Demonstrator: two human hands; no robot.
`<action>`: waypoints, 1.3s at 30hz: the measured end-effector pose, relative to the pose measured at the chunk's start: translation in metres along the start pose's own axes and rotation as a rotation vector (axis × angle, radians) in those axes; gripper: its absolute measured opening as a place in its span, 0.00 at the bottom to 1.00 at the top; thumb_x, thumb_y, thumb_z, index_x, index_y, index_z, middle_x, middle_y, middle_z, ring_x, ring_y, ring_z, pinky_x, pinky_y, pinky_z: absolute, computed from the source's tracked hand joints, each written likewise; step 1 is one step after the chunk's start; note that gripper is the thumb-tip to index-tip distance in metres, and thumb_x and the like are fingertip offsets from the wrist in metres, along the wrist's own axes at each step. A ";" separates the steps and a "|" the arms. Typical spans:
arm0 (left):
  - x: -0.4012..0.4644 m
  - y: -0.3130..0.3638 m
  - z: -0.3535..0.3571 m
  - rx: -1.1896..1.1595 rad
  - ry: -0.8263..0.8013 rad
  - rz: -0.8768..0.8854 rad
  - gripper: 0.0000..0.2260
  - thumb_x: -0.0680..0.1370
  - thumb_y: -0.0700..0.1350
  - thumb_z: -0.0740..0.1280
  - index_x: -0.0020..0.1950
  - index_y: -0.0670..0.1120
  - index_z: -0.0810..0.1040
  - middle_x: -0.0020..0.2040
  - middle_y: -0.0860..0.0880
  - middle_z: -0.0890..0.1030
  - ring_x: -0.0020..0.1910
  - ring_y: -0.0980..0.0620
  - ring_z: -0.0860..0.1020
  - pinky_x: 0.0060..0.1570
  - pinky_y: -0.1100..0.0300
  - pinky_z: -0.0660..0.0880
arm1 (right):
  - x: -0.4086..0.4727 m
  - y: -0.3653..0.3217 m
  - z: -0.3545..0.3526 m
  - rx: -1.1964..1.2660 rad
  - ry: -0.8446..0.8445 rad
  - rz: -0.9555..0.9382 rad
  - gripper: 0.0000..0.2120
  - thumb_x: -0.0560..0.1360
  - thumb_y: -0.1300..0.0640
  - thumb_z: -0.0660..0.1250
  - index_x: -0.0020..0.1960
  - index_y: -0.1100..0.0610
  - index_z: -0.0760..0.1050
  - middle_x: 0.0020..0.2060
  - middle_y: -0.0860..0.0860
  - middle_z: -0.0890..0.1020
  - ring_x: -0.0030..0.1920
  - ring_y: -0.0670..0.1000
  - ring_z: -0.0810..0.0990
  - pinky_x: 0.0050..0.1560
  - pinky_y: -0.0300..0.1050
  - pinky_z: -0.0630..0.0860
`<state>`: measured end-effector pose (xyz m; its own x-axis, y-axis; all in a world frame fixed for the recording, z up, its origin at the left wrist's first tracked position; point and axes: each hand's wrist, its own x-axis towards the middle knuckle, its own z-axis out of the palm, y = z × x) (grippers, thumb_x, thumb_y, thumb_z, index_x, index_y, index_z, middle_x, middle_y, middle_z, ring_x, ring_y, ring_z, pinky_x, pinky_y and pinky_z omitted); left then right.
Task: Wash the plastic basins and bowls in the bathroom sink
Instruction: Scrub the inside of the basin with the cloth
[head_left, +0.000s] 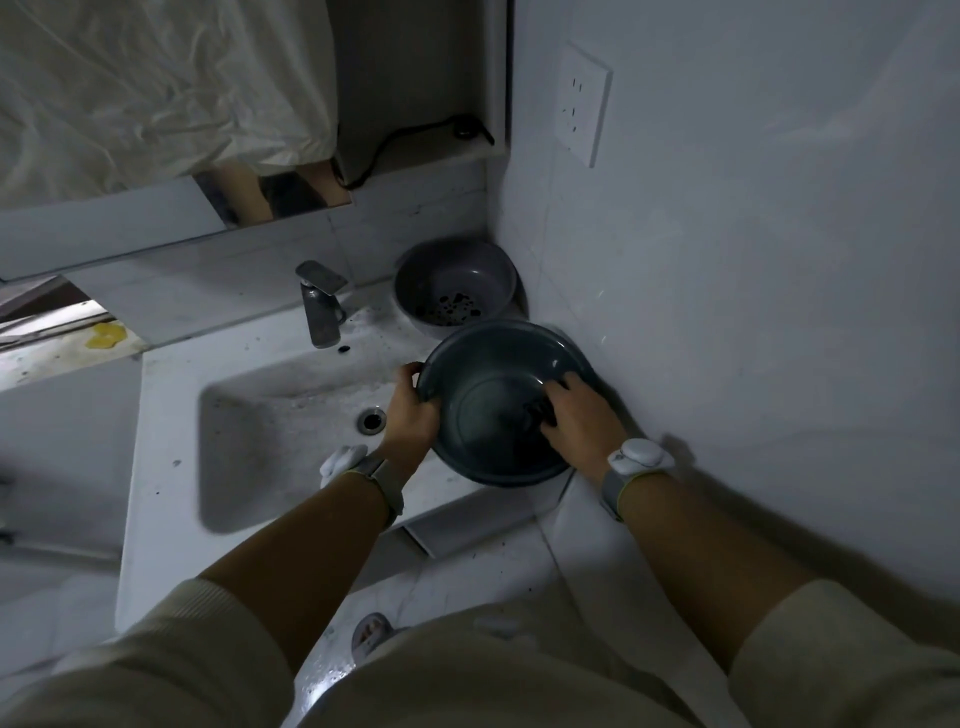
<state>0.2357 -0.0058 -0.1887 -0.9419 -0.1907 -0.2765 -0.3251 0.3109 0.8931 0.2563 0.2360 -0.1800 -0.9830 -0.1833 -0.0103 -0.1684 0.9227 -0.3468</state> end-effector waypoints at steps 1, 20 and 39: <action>0.000 -0.002 0.002 0.017 -0.002 0.005 0.22 0.82 0.34 0.64 0.75 0.49 0.67 0.60 0.42 0.82 0.59 0.38 0.82 0.62 0.37 0.81 | 0.001 0.002 0.000 0.012 0.000 -0.001 0.17 0.74 0.59 0.70 0.61 0.60 0.75 0.56 0.60 0.74 0.51 0.62 0.79 0.43 0.48 0.76; 0.011 -0.004 0.001 0.067 -0.089 -0.173 0.14 0.84 0.44 0.65 0.70 0.47 0.69 0.59 0.44 0.79 0.58 0.37 0.81 0.61 0.36 0.82 | 0.034 -0.005 -0.009 0.105 0.058 -0.001 0.13 0.73 0.58 0.71 0.55 0.59 0.74 0.54 0.59 0.76 0.51 0.62 0.79 0.46 0.52 0.79; 0.137 0.020 -0.042 0.019 -0.099 -0.224 0.15 0.87 0.47 0.62 0.70 0.40 0.73 0.66 0.34 0.79 0.65 0.34 0.79 0.69 0.35 0.77 | 0.175 -0.081 -0.020 0.194 0.141 0.017 0.07 0.72 0.60 0.71 0.47 0.62 0.76 0.49 0.61 0.79 0.47 0.61 0.79 0.40 0.44 0.67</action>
<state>0.1036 -0.0645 -0.1941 -0.8497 -0.1648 -0.5009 -0.5272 0.2891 0.7991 0.0960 0.1358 -0.1352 -0.9884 -0.1063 0.1087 -0.1477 0.8404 -0.5214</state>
